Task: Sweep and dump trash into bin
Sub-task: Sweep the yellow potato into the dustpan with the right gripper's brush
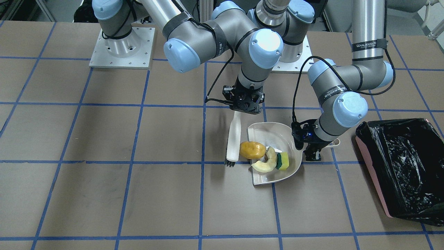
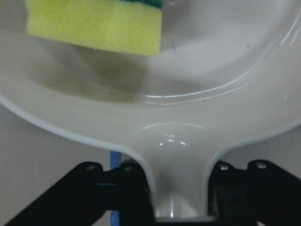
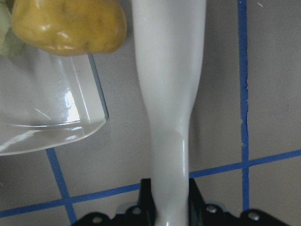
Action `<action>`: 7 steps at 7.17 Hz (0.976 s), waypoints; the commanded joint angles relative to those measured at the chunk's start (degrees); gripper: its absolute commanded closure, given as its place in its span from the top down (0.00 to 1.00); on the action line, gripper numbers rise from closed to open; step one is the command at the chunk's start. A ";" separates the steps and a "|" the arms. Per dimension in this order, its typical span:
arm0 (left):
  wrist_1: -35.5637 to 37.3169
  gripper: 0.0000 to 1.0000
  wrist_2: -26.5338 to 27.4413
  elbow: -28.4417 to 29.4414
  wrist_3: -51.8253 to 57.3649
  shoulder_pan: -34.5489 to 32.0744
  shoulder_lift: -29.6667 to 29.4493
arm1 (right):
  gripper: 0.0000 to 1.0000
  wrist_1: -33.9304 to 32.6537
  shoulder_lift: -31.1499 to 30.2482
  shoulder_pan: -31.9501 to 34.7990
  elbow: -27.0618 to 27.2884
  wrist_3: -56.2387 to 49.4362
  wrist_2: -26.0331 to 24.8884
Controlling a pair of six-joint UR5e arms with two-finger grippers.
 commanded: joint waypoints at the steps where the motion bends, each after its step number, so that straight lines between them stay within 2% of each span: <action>1: 0.00 0.00 0.00 0.03 0.03 0.00 0.01 | 0.00 -3.96 -0.12 -1.19 4.30 -5.67 -2.52; 3: 0.00 0.00 0.00 0.03 -0.06 0.00 -0.08 | 0.00 -6.60 0.93 -1.81 5.10 -5.86 -2.71; 7: 0.00 0.00 0.00 0.03 -0.06 0.00 0.01 | 0.00 -13.56 6.46 -0.67 1.86 0.80 -1.92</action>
